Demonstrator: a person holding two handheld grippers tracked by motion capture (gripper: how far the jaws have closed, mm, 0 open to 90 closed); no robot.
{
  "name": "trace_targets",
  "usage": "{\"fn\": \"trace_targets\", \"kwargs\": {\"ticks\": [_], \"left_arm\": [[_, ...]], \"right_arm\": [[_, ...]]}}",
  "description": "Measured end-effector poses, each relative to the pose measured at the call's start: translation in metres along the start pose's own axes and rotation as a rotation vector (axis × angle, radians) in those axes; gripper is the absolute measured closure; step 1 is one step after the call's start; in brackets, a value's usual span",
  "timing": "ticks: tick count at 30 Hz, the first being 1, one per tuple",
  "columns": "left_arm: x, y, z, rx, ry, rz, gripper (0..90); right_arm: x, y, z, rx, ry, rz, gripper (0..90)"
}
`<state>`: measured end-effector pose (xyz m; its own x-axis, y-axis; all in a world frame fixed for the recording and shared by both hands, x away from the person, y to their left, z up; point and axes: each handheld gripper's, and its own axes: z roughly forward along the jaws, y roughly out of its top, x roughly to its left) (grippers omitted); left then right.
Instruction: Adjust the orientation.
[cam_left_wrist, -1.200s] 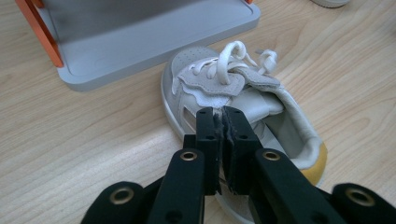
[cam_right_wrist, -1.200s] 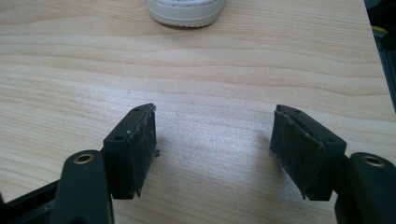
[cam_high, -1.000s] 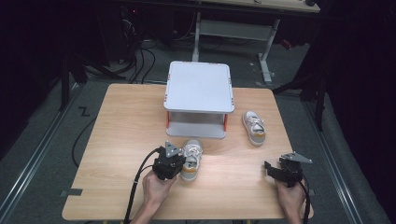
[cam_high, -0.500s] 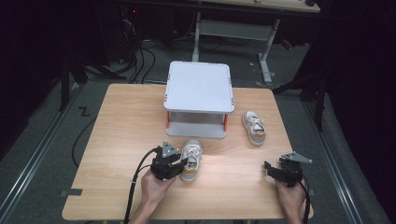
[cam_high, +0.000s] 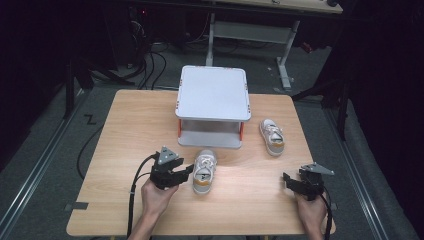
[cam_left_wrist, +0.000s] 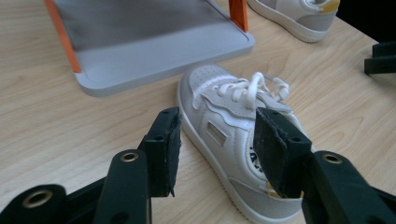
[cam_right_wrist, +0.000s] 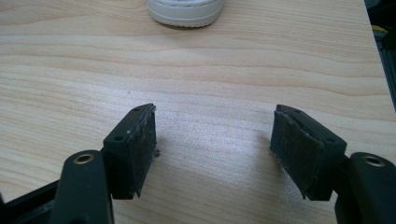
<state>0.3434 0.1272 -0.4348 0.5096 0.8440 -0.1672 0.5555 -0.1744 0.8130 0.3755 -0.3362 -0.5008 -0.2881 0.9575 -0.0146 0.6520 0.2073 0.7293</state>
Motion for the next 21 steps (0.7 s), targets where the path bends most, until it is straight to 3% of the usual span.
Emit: {"fn": "trace_targets", "kwargs": {"ticks": [5,21], "left_arm": [[0.010,0.003,-0.013,-0.032,0.017,-0.011,51.0],[0.043,-0.007,-0.038,-0.055,0.066,-0.079,49.9]], "right_arm": [[0.000,0.000,0.000,0.000,0.000,0.000,31.2],[0.000,0.000,0.000,-0.001,0.002,-0.006,31.2]]}}
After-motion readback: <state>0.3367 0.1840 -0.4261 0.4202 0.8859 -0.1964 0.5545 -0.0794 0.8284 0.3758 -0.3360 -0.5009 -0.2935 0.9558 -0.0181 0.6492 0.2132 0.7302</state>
